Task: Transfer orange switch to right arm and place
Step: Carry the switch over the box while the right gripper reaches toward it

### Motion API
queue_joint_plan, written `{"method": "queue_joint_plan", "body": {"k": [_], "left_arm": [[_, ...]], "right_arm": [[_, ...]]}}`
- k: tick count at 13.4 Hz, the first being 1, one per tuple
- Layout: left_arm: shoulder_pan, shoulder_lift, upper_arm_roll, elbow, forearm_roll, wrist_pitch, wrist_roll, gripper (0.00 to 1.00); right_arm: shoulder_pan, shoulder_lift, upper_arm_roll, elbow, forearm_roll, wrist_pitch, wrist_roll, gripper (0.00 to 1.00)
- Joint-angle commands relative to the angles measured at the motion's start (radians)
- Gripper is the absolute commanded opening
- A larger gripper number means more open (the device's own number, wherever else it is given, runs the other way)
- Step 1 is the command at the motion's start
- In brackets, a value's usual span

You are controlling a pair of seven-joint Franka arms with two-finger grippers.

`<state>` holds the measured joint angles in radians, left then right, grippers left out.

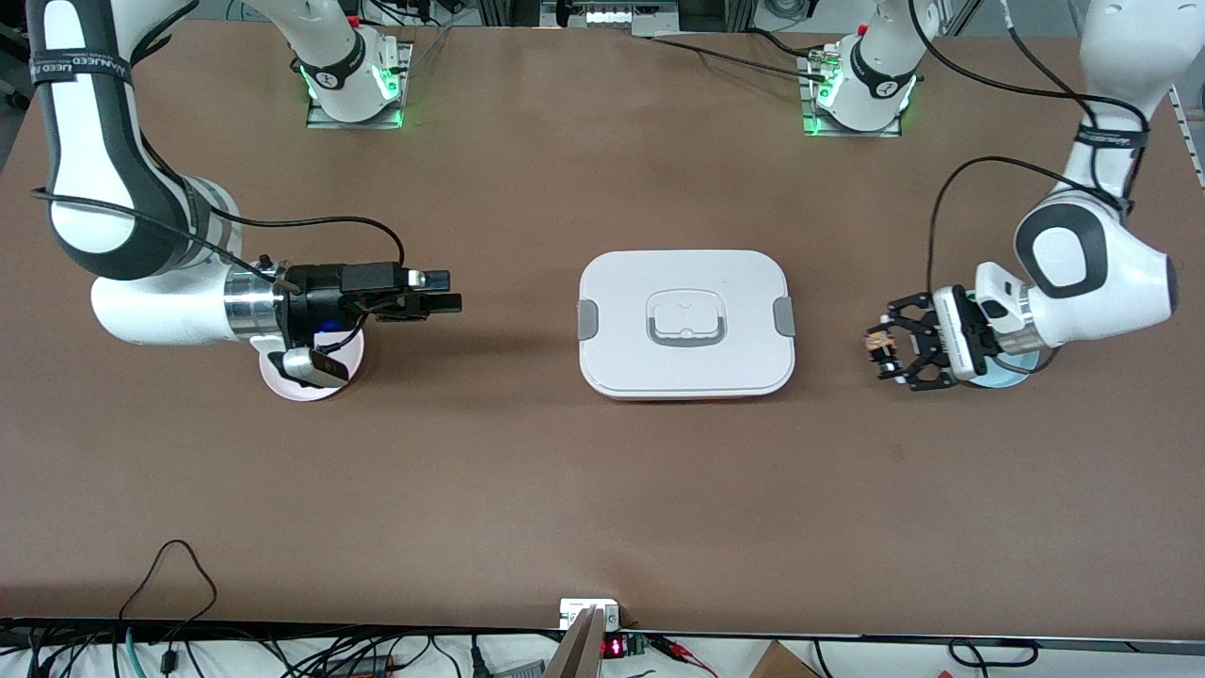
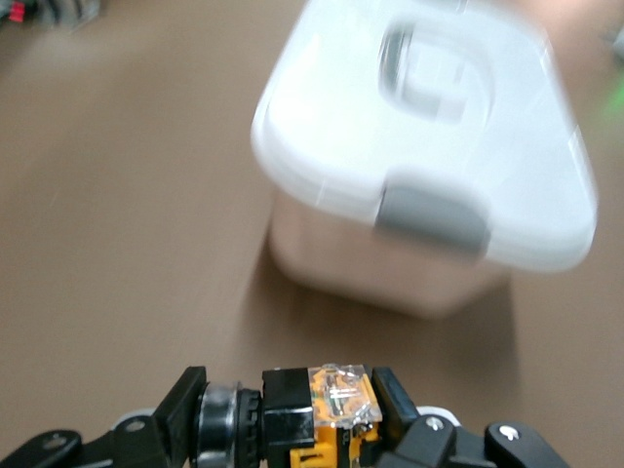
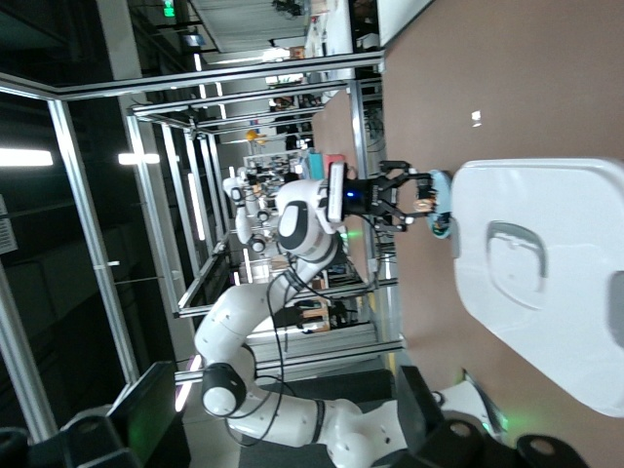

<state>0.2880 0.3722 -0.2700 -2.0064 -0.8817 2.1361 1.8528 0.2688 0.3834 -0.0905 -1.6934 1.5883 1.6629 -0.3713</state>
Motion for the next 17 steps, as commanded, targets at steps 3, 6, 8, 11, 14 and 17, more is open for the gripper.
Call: {"method": "queue_joint_plan", "body": {"k": [3, 6, 8, 11, 14, 17], "left_arm": [[-0.091, -0.027, -0.089, 0.012, -0.453, -0.088, 0.017, 0.00], [-0.173, -0.025, -0.129, 0.075, -0.660, -0.105, 0.016, 0.00], [-0.229, -0.013, -0.163, 0.122, -0.814, -0.093, 0.006, 0.00], [-0.341, 0.002, -0.163, 0.184, -0.962, -0.018, 0.014, 0.00], [-0.412, 0.020, -0.163, 0.241, -0.971, 0.030, 0.002, 0.00], [-0.464, 0.039, -0.163, 0.290, -1.019, 0.071, -0.035, 0.00]], "right_arm": [[0.070, 0.015, -0.005, 0.003, 0.097, 0.049, -0.020, 1.00], [0.072, 0.028, -0.003, 0.000, 0.101, 0.040, -0.020, 1.00], [0.072, 0.034, -0.003, 0.001, 0.102, 0.040, -0.020, 1.00], [0.079, 0.049, -0.003, 0.001, 0.139, 0.038, -0.021, 1.00], [0.113, 0.063, -0.003, 0.001, 0.196, 0.041, -0.031, 1.00], [0.121, 0.077, -0.003, 0.001, 0.211, 0.046, -0.018, 1.00]]}}
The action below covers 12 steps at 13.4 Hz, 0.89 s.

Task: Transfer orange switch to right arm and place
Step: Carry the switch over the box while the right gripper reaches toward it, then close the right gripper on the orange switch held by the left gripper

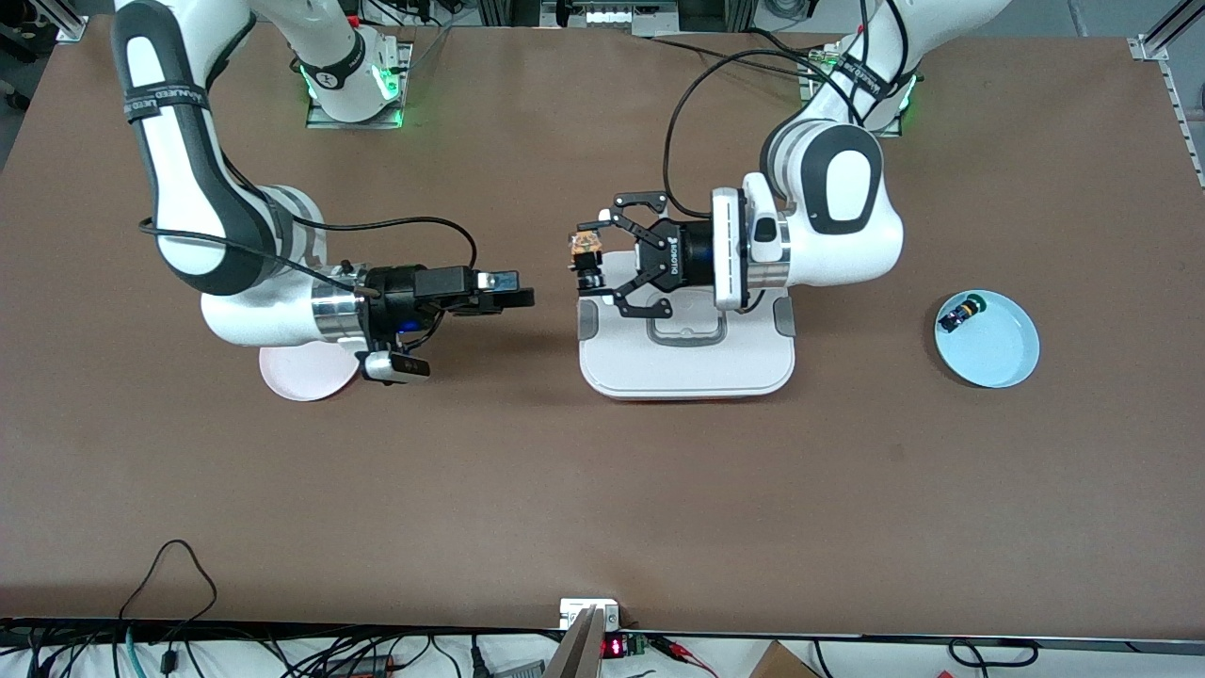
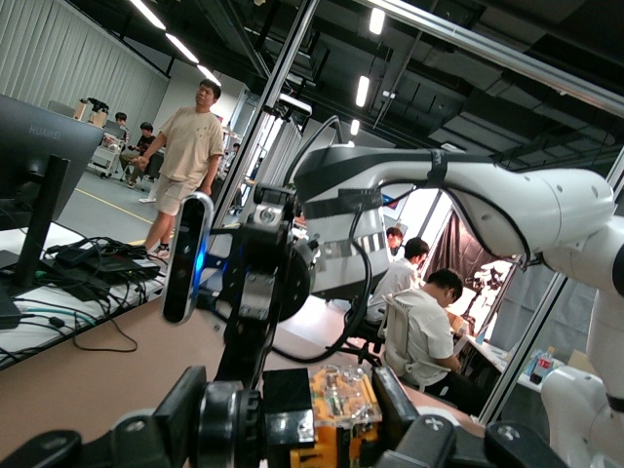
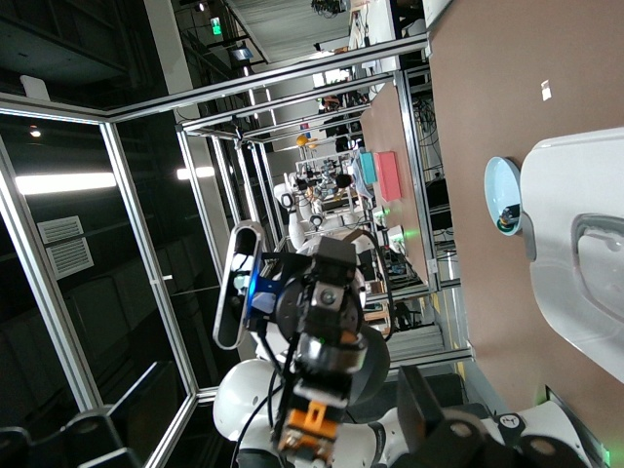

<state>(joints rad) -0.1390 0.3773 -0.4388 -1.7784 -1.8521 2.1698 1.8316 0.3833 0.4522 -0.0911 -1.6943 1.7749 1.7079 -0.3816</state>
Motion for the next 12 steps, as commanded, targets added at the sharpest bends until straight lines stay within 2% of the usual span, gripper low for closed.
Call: {"method": "queue_joint_plan", "body": {"k": [1, 6, 12], "left_arm": [[-0.054, 0.038, 0.006, 0.076, -0.067, 0.071, -0.014, 0.00], [-0.080, 0.069, 0.008, 0.103, -0.065, 0.087, -0.012, 0.00], [-0.080, 0.074, 0.008, 0.105, -0.070, 0.087, -0.012, 0.00]], "right_arm": [[0.012, 0.016, -0.003, 0.002, 0.024, 0.001, -0.008, 1.00], [0.037, 0.005, -0.003, -0.005, 0.021, 0.001, 0.004, 1.00], [0.032, -0.010, -0.003, -0.007, 0.018, -0.008, 0.180, 0.99]]}}
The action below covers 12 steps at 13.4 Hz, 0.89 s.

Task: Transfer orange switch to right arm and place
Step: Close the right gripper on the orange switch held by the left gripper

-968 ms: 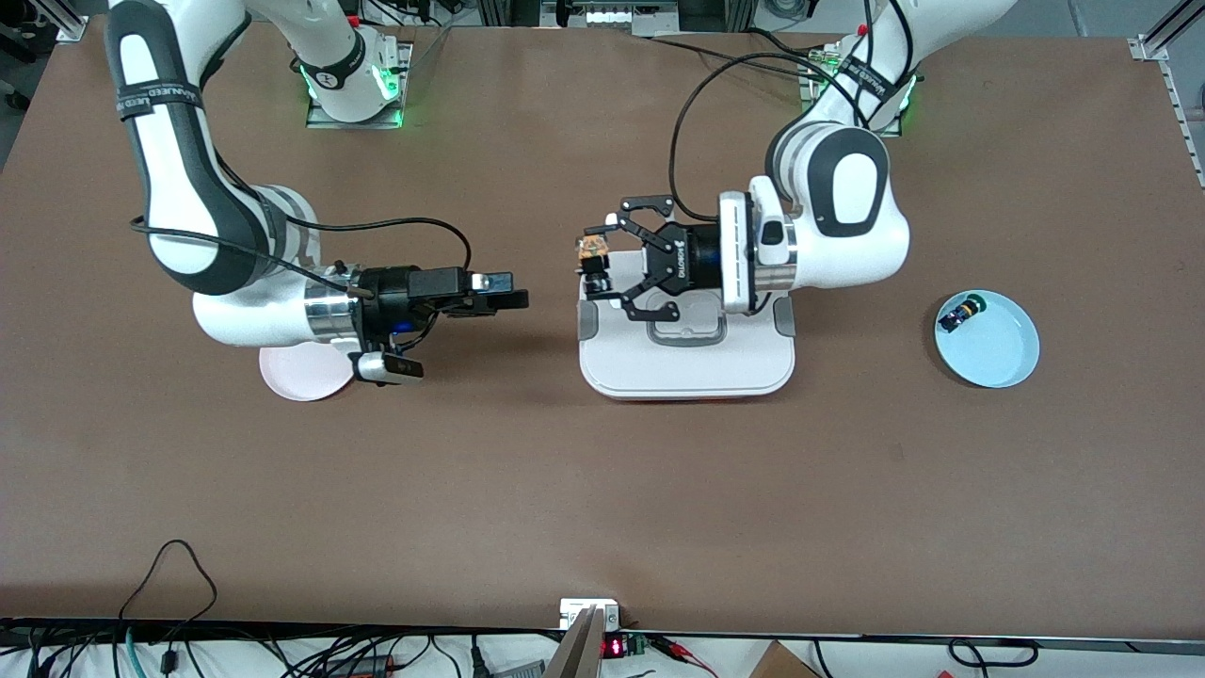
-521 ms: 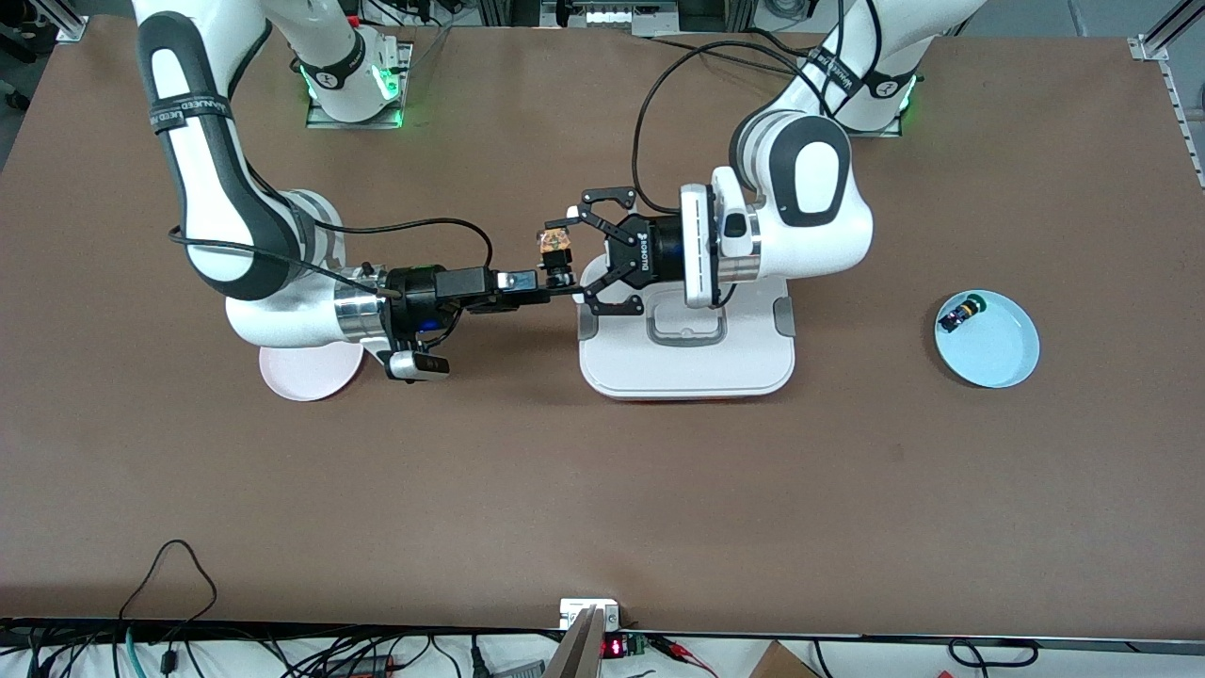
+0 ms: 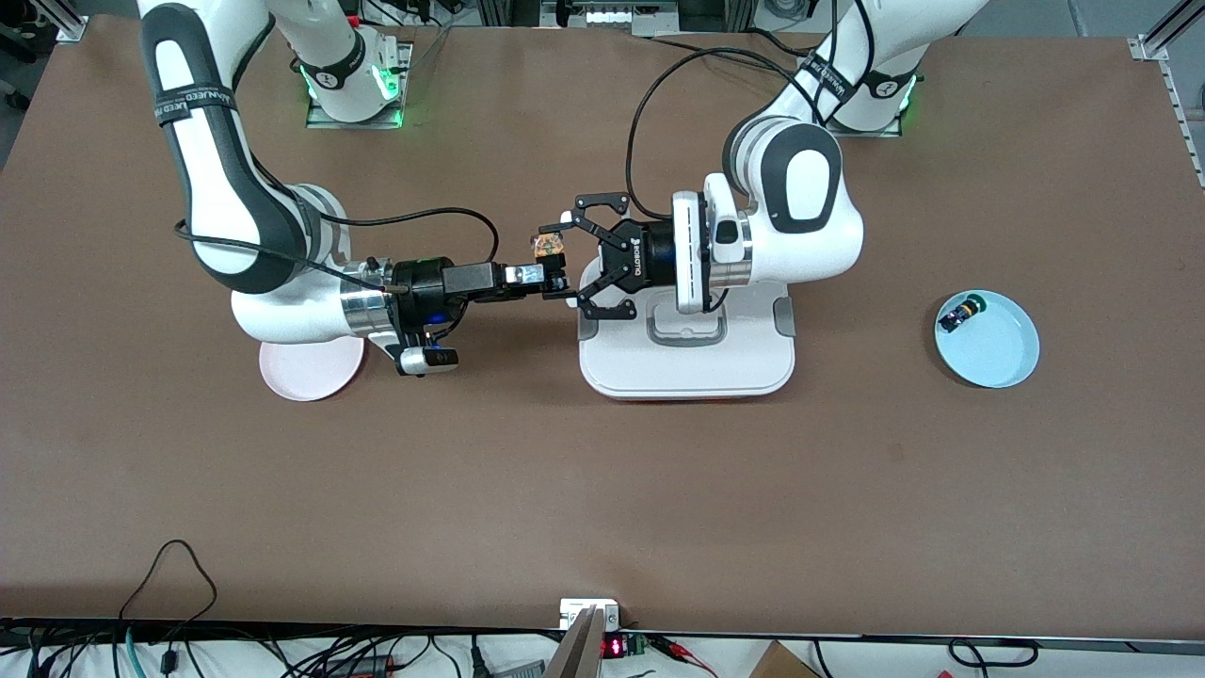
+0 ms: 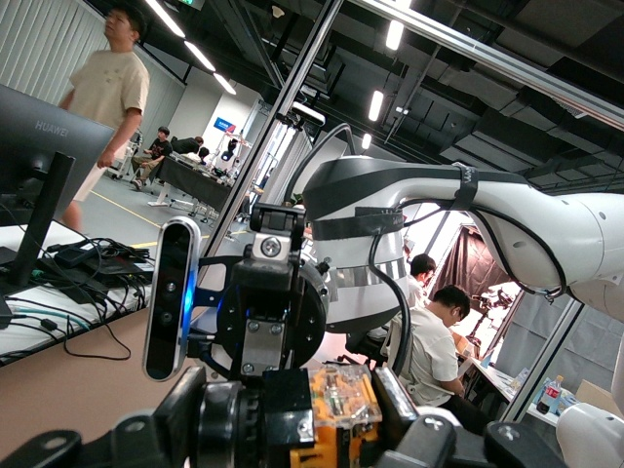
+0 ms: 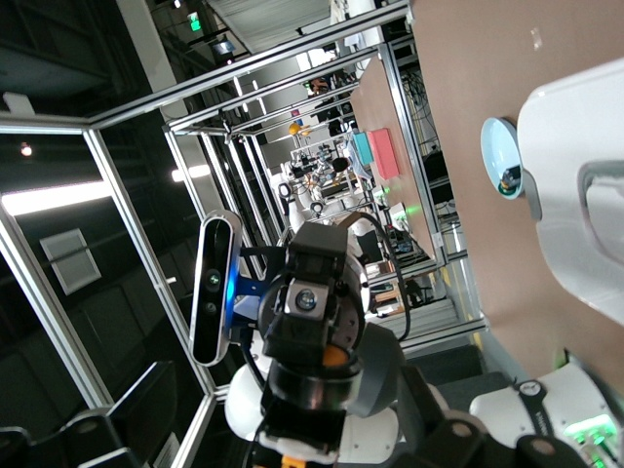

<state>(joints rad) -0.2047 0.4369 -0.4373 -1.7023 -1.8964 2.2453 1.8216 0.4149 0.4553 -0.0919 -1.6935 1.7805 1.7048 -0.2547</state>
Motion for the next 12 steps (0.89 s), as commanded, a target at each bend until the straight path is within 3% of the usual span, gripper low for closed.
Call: {"method": "queue_joint_plan", "body": {"k": [1, 5, 6, 8, 12], "left_arm": [[-0.015, 0.014, 0.006, 0.029, -0.027, 0.011, -0.004, 0.00], [-0.015, 0.014, 0.006, 0.029, -0.023, 0.011, 0.005, 0.00], [-0.015, 0.014, 0.006, 0.029, -0.021, 0.011, 0.011, 0.00], [-0.015, 0.016, 0.006, 0.029, -0.021, 0.011, 0.012, 0.00], [-0.015, 0.016, 0.006, 0.029, -0.021, 0.011, 0.010, 0.00]], "right_arm": [[0.001, -0.015, -0.002, -0.008, 0.011, -0.005, 0.069, 0.99], [0.001, -0.017, -0.002, -0.011, 0.004, -0.007, 0.074, 0.90], [0.002, -0.017, -0.002, -0.011, 0.003, -0.007, 0.071, 0.82], [0.002, -0.017, -0.002, -0.011, 0.003, -0.008, 0.065, 0.55], [0.001, -0.017, -0.002, -0.018, 0.003, -0.016, 0.057, 0.27]]}}
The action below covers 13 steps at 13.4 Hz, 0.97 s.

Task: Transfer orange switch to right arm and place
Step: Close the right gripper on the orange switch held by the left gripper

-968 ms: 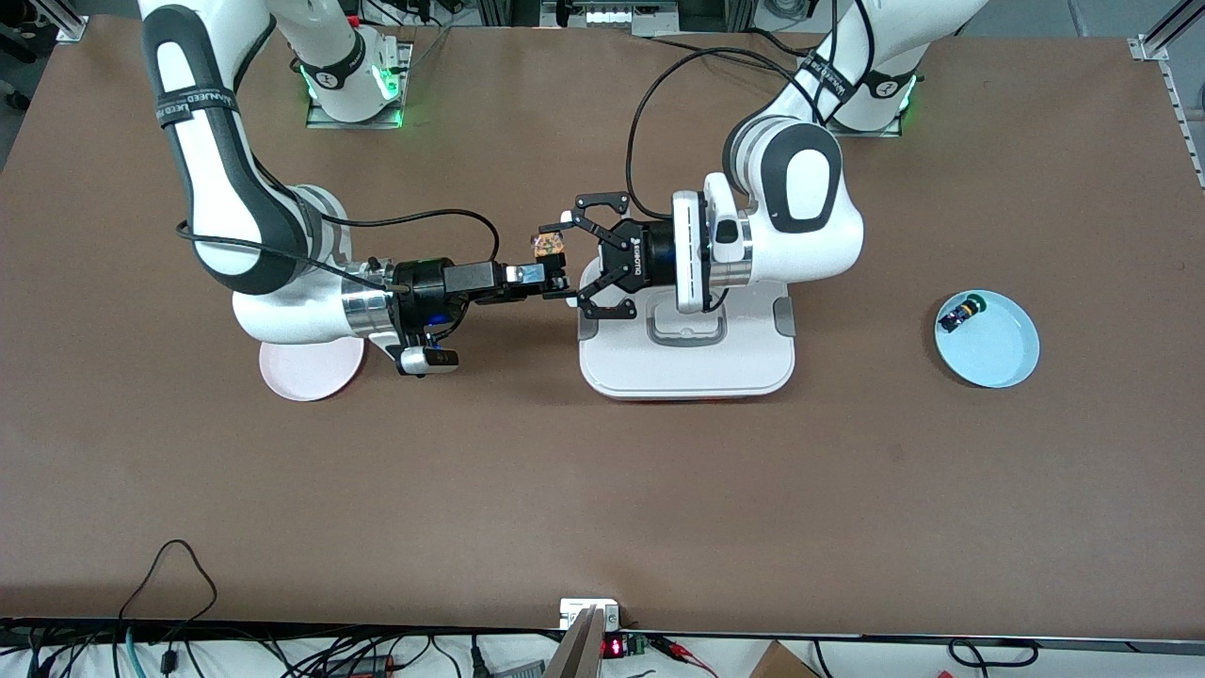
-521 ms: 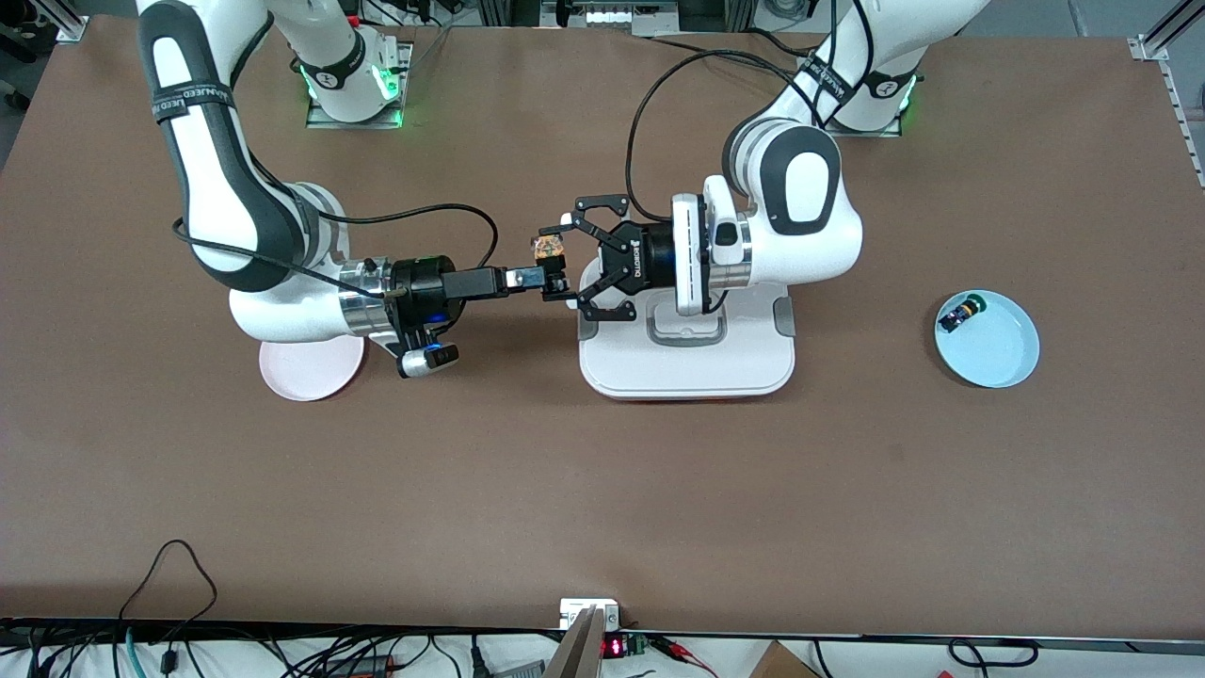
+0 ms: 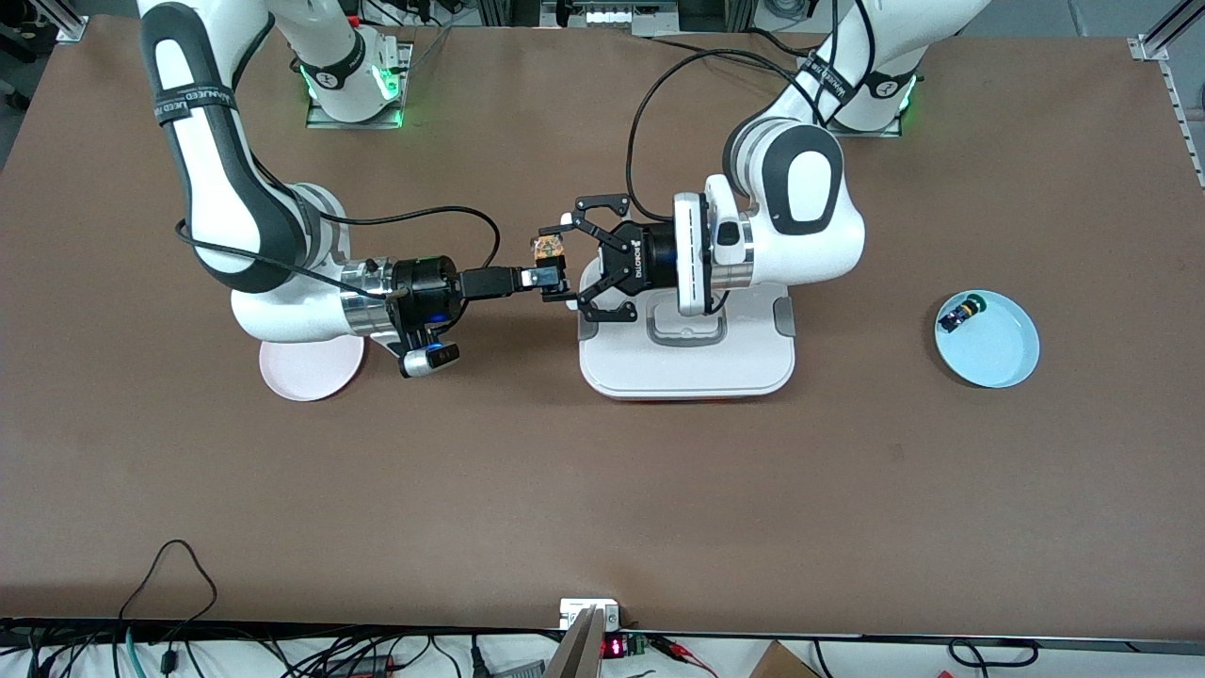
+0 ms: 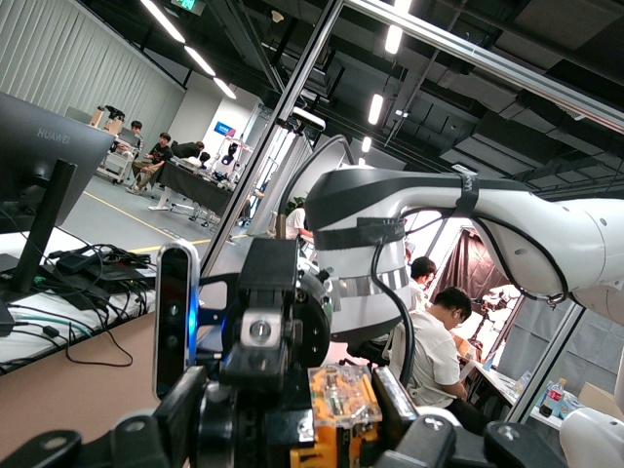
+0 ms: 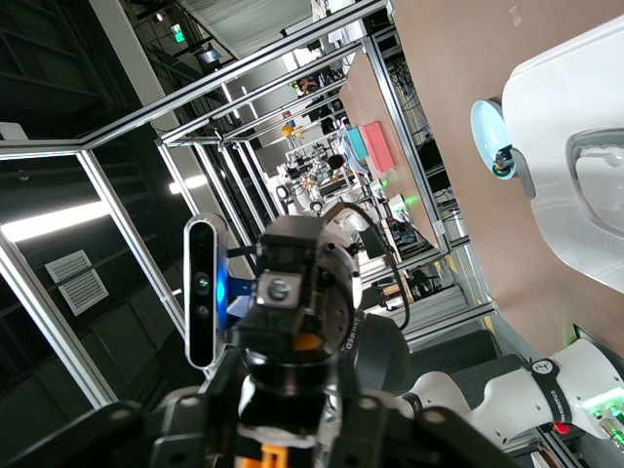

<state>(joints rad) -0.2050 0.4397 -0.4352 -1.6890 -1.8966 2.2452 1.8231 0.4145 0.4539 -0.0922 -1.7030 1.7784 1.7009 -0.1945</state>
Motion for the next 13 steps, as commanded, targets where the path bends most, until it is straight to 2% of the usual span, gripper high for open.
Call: {"method": "queue_joint_plan", "body": {"k": [1, 4, 5, 6, 7, 10, 12, 13], "left_arm": [[-0.014, 0.013, 0.004, 0.015, -0.022, 0.011, 0.009, 0.00], [-0.014, 0.013, 0.004, 0.015, -0.022, 0.011, 0.002, 0.01], [-0.014, 0.013, 0.004, 0.015, -0.022, 0.011, -0.001, 0.06], [-0.013, 0.013, 0.004, 0.014, -0.022, 0.011, 0.001, 0.18], [-0.013, 0.011, 0.004, 0.014, -0.032, 0.008, -0.002, 0.99], [-0.001, -0.004, 0.009, 0.014, -0.052, 0.008, -0.028, 1.00], [0.094, -0.047, 0.021, -0.011, -0.036, -0.001, -0.028, 1.00], [0.140, -0.064, 0.021, -0.030, 0.020, -0.002, -0.028, 1.00]], "right_arm": [[0.001, -0.015, -0.001, -0.009, 0.007, -0.012, -0.029, 0.21], [0.003, -0.015, -0.001, -0.012, 0.006, -0.015, -0.082, 0.19], [0.004, -0.015, -0.001, -0.011, 0.006, -0.014, -0.082, 0.19], [0.004, -0.015, -0.001, -0.010, 0.007, -0.014, -0.082, 0.19], [0.004, -0.015, -0.001, -0.010, 0.006, -0.015, -0.083, 0.19], [0.001, -0.015, -0.001, -0.010, 0.006, -0.015, -0.101, 0.19], [0.001, -0.015, -0.003, -0.010, 0.006, -0.014, -0.106, 0.19], [-0.003, -0.015, -0.003, -0.010, 0.004, -0.014, -0.109, 0.19]]}}
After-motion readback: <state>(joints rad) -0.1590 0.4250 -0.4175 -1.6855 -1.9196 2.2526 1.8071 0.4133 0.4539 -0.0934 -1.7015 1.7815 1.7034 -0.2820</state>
